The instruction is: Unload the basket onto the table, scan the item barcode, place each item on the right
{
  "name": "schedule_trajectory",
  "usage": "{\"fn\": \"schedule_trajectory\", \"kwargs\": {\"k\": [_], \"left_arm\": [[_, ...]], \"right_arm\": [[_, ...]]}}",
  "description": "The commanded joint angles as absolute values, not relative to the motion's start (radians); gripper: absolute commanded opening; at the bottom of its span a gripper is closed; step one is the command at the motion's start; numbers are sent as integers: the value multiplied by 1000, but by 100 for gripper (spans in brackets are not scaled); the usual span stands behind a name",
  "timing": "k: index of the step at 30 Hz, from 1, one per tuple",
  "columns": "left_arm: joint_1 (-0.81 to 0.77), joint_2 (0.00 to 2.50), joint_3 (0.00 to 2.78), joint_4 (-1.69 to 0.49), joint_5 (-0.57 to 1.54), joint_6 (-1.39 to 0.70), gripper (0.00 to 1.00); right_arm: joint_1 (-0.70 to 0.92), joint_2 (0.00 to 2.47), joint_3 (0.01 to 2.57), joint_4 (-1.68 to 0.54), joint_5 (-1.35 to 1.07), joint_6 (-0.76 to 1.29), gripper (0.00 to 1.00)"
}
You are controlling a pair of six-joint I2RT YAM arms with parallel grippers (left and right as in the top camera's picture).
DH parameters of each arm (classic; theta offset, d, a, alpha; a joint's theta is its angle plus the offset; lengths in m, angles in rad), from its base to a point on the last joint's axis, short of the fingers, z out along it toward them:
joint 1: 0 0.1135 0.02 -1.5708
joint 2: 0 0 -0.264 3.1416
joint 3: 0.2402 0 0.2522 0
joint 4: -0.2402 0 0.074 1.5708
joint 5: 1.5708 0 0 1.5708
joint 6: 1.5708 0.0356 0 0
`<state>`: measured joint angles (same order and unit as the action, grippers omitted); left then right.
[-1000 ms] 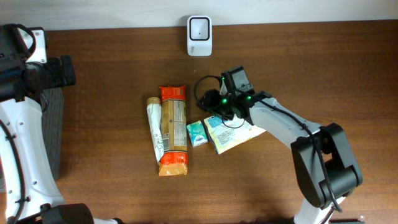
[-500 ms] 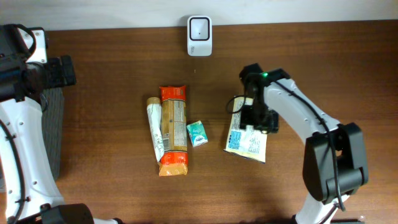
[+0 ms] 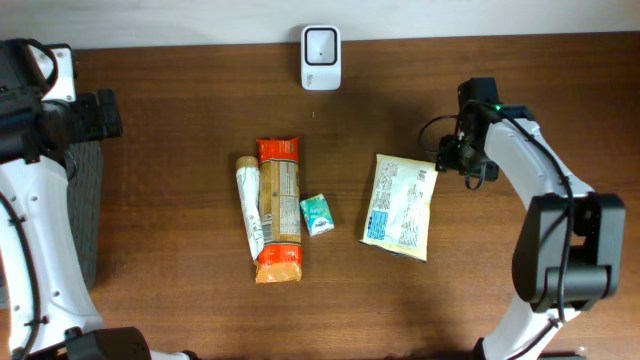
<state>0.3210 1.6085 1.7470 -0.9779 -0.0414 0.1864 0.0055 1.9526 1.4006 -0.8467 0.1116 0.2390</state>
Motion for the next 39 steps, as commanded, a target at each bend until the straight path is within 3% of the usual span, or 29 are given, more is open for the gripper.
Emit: {"fn": "schedule_trajectory", "kwargs": {"k": [1, 6, 10, 14, 20, 24, 31, 39], "left_arm": [[322, 1611, 1753, -976, -37, 177, 99], [322, 1611, 1753, -976, -37, 177, 99], [322, 1611, 1753, -978, -37, 177, 99], [322, 1611, 1753, -979, -37, 177, 99], [322, 1611, 1753, -979, -37, 177, 99], [322, 1611, 1753, -979, -37, 177, 99], [322, 1611, 1753, -979, -37, 177, 99], [322, 1611, 1753, -979, -37, 177, 99]], "right_arm": [[14, 2024, 1387, -839, 94, 186, 72], [40, 2033, 1388, -693, -315, -96, 76], [151, 2033, 1395, -684, -377, -236, 81], [181, 2027, 1504, -778, -299, -121, 93], [117, 1970, 1893, -1232, -187, 125, 94], [92, 1972, 1878, -1372, -95, 113, 99], [18, 1972, 1566, -1217, -105, 0, 99], [-117, 1985, 1320, -917, -473, -206, 99]]}}
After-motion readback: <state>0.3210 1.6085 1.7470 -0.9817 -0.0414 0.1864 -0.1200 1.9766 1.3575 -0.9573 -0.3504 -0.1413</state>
